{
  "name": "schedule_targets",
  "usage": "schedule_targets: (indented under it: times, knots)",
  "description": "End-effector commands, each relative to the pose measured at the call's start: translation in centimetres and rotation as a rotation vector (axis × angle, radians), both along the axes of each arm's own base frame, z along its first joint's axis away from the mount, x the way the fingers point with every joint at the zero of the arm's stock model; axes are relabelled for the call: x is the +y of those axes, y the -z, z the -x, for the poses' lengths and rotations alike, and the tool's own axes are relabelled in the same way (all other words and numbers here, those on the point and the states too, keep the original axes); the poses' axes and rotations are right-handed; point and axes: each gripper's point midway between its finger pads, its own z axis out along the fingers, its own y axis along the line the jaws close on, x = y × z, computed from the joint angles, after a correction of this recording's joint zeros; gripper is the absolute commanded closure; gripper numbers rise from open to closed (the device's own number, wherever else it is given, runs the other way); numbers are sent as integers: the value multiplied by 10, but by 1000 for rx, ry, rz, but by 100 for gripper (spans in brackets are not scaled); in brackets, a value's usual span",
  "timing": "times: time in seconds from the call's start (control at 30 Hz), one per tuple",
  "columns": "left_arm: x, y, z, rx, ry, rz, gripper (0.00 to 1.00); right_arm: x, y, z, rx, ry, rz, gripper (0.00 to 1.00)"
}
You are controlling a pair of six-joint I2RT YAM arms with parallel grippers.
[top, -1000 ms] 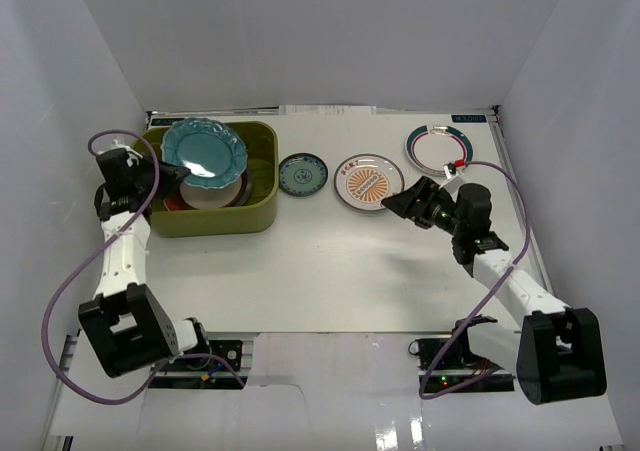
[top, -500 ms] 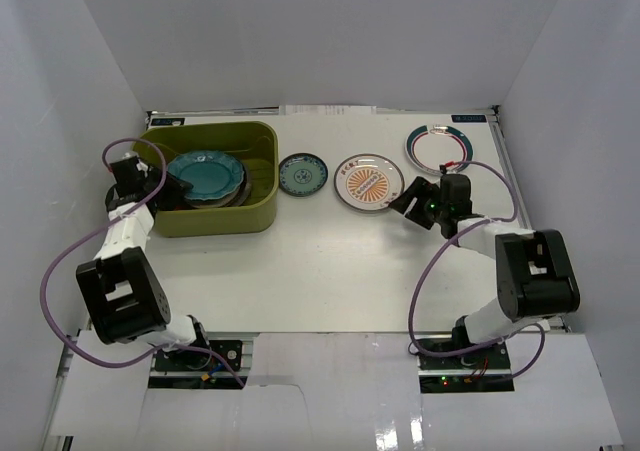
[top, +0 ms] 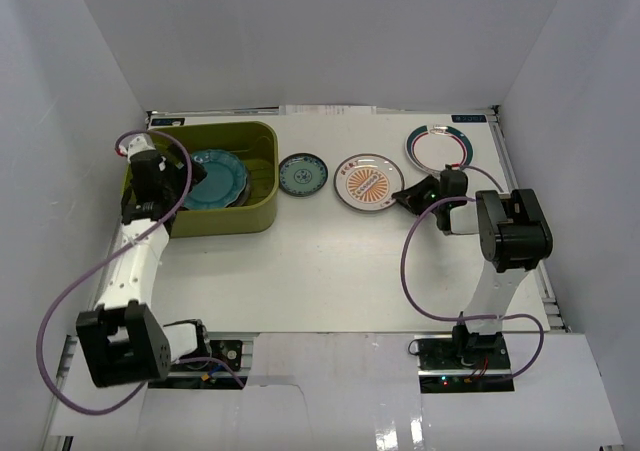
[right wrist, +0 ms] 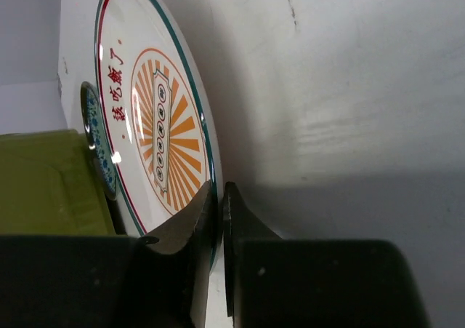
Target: Place the plates into the plastic bin on the countertop
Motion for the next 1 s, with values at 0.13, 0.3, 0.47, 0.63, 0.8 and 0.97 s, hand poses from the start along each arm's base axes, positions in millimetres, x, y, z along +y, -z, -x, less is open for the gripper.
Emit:
schedule_targets:
  times: [0.13,0.3,0.47,0.63,0.8,0.97]
  knots:
    - [-42,-95,24,-278,133,-127,2,-15,-26,26,-60,64,-41,92]
    - [-151,-129,42,-352,609,109,2,-6,-84,59,-218,-35,-84,92]
    - [-243,-119,67,-257,946,288,2,11,-162,88,-412,-178,-133,92]
    - [-292,-105,60,-184,1039,281,2,18,-214,105,-535,-253,-142,92]
    - [-335,-89,55,-133,1116,310,2,27,-237,117,-581,-333,-166,92]
    - [-348,-82,48,-144,1119,343,44,31,-237,121,-577,-367,-198,92]
